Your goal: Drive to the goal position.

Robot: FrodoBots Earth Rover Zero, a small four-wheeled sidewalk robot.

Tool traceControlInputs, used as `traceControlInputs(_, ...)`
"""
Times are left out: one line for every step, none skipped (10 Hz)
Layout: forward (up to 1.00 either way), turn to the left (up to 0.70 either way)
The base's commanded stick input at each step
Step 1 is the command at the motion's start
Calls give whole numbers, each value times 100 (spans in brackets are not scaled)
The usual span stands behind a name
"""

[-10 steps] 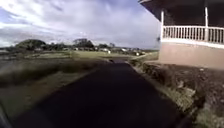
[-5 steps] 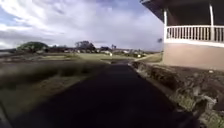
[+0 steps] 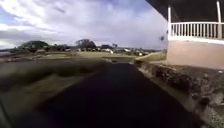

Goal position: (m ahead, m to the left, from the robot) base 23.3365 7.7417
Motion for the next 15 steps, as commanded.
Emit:
traceControlInputs(70, 0)
traceControlInputs(66, 0)
traceControlInputs(29, 0)
traceControlInputs(5, 0)
traceControlInputs(0, 0)
traceControlInputs(0, 0)
traceControlInputs(0, 0)
traceControlInputs(20, 0)
traceControlInputs(30, 0)
traceControlInputs(30, 0)
traceControlInputs(30, 0)
traceControlInputs(29, 0)
traceControlInputs(17, 0)
traceControlInputs(0, 0)
traceControlInputs(0, 0)
